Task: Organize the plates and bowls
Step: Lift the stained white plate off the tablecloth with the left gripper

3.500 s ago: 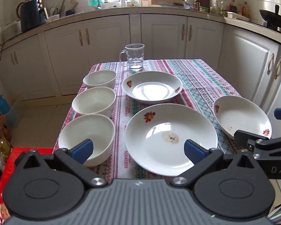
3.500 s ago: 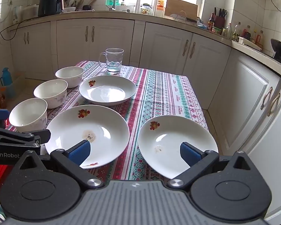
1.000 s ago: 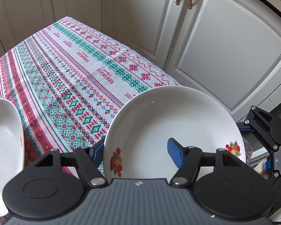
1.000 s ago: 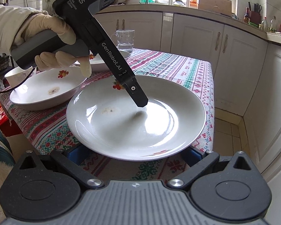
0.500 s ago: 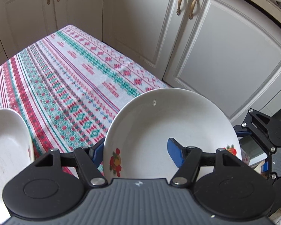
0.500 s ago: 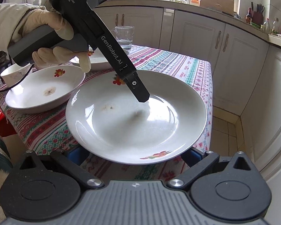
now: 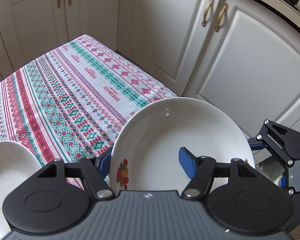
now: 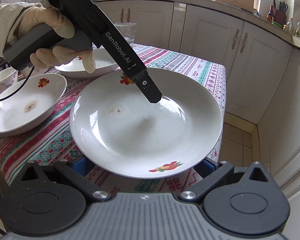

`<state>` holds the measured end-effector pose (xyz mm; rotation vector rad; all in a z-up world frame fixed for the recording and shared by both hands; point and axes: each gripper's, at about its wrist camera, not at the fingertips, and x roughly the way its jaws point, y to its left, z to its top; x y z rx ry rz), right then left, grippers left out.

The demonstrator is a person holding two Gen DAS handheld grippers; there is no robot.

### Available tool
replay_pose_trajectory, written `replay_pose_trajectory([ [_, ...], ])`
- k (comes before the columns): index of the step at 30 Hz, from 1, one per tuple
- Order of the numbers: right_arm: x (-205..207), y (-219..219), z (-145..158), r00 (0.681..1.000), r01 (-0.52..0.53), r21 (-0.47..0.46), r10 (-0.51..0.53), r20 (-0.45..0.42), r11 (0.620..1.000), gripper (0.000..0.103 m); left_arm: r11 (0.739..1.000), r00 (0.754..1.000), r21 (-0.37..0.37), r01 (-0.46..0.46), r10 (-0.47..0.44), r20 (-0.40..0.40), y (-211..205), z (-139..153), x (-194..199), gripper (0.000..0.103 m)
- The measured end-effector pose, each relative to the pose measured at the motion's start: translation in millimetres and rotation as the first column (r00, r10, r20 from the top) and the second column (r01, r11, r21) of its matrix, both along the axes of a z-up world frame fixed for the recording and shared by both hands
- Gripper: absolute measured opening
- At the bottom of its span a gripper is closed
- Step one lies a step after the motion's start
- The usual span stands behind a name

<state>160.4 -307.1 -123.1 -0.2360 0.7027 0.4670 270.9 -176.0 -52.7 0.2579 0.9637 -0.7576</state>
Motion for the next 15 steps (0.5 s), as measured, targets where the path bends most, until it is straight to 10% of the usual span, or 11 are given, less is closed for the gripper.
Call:
replay_pose_trajectory([
  [15, 36, 1, -7, 0.999, 0.021, 0.016, -0.020, -0.026, 1.000, 0.103, 1.000, 1.000, 0.005, -0.024, 0.024, 0.012, -6, -11, 28, 0.068],
])
